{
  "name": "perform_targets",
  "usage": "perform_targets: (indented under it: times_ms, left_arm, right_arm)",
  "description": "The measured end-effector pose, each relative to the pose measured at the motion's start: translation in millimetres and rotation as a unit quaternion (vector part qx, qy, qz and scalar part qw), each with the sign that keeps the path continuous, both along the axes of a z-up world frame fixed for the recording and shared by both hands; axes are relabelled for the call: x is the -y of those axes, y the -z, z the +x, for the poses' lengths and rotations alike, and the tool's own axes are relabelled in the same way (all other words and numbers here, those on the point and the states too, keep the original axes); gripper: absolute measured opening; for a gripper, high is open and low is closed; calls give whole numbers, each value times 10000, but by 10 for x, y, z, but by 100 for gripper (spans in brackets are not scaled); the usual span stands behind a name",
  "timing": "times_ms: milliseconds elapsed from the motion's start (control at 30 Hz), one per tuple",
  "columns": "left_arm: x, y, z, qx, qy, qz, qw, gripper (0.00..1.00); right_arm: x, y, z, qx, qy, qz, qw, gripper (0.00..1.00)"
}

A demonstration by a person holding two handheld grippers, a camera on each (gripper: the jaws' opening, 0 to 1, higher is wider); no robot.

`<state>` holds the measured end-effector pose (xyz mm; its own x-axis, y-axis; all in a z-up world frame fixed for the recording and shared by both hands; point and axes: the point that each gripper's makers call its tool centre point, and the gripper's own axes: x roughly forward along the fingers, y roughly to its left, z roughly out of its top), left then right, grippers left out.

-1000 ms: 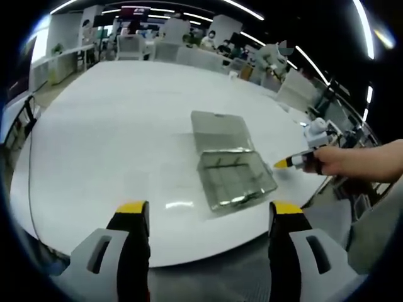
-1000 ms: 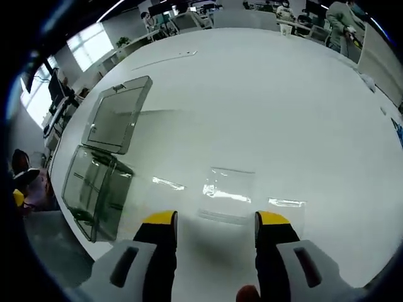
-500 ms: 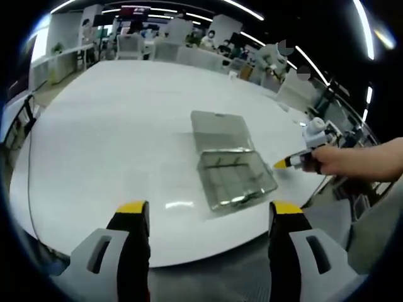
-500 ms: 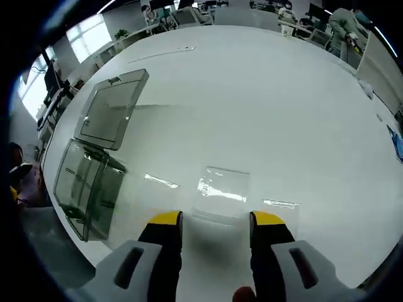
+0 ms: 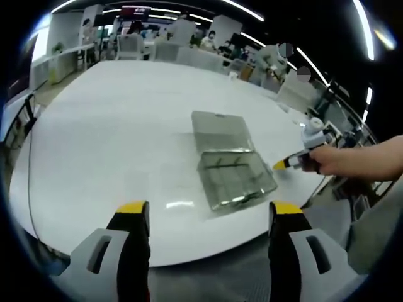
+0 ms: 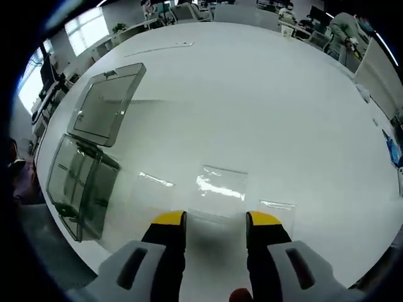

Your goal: Insert the divider into the dual guide fixture by aligning both edges with the guide slots and pushing it downward to the bottom, including one-sided entry, uneven engagement, binding, and posture correction.

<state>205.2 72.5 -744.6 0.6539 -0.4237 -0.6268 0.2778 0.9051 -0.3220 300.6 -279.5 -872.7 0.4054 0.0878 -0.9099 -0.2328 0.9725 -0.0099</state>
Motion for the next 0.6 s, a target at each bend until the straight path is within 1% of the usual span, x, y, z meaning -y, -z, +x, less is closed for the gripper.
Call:
perform_targets:
  times_ms: [67, 167, 467, 600]
  left_arm:
    - [-1, -1, 2, 1, -1, 1, 10000, 75]
    - [-2, -2, 6, 6, -1, 3, 10000, 75]
    - [8, -7, 6, 6, 16, 5, 10000, 75]
    - [12, -18, 9, 14, 20, 7, 10000, 75]
  right_arm:
    - [8, 10, 9, -11, 33, 6, 10000, 33]
    - [-16, 13, 14, -16, -26, -1, 10000, 31]
    - [-36, 3, 7, -30, -95, -39, 9999, 30]
    - [-48, -9, -2, -51, -60, -36, 10000, 30]
